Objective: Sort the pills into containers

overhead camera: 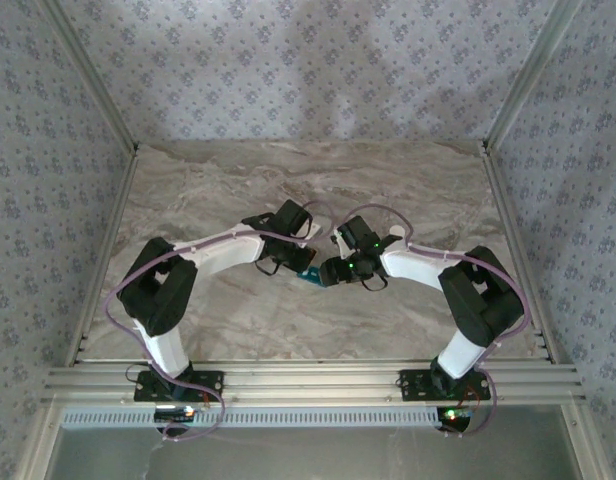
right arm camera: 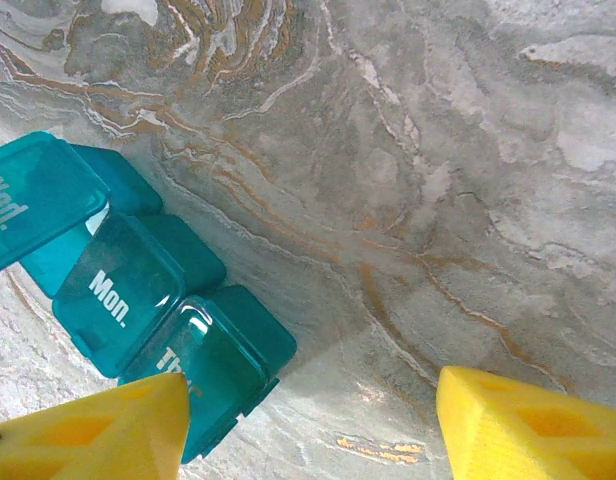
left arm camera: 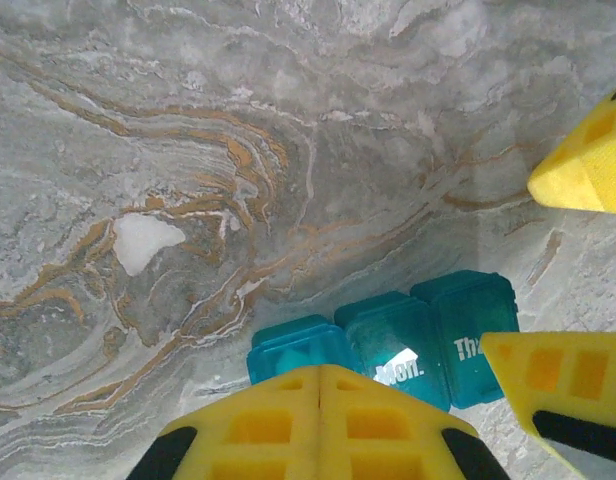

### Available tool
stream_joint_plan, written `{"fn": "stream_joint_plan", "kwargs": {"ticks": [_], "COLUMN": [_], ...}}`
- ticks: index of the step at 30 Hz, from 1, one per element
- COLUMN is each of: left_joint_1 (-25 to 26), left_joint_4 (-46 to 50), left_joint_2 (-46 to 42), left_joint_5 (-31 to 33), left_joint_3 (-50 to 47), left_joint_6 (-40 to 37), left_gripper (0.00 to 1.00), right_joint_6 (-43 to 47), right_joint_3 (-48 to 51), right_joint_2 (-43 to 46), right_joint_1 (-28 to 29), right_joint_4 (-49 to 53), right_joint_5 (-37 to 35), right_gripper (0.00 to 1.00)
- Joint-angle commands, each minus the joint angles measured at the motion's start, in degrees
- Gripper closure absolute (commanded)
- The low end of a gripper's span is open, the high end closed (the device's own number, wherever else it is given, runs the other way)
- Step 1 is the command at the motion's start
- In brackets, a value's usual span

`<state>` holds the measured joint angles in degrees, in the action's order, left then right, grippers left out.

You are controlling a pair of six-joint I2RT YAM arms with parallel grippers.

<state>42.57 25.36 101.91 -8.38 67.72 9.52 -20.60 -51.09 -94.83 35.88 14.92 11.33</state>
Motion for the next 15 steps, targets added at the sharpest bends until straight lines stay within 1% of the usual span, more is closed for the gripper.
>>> {"fn": "stream_joint_plan", "kwargs": {"ticks": [1, 6, 15], "left_joint_1": [0.57, 0.74, 0.78], "left_joint_4": [2.32, 4.35, 5.08], "left_joint_2": [0.24, 1.66, 3.95], "left_joint_5": [-0.69, -0.08, -0.34], "left_joint_3": [-0.38, 0.74, 1.71], "left_joint_6": [0.33, 0.24, 0.24], "left_gripper": [1.0, 1.0, 1.0], "right_joint_6": [-1.08, -1.06, -1.09], "right_joint_3": [1.26, 1.34, 1.61], "right_joint_2": [-0.53, -0.48, -0.47], "right_joint_1": [-0.51, -0.57, -0.64], "right_joint_4": [0.42, 0.33, 0.1], "right_joint_5": [-1.3, -1.31, -1.2], "right_gripper": [0.33, 0.33, 0.33]}}
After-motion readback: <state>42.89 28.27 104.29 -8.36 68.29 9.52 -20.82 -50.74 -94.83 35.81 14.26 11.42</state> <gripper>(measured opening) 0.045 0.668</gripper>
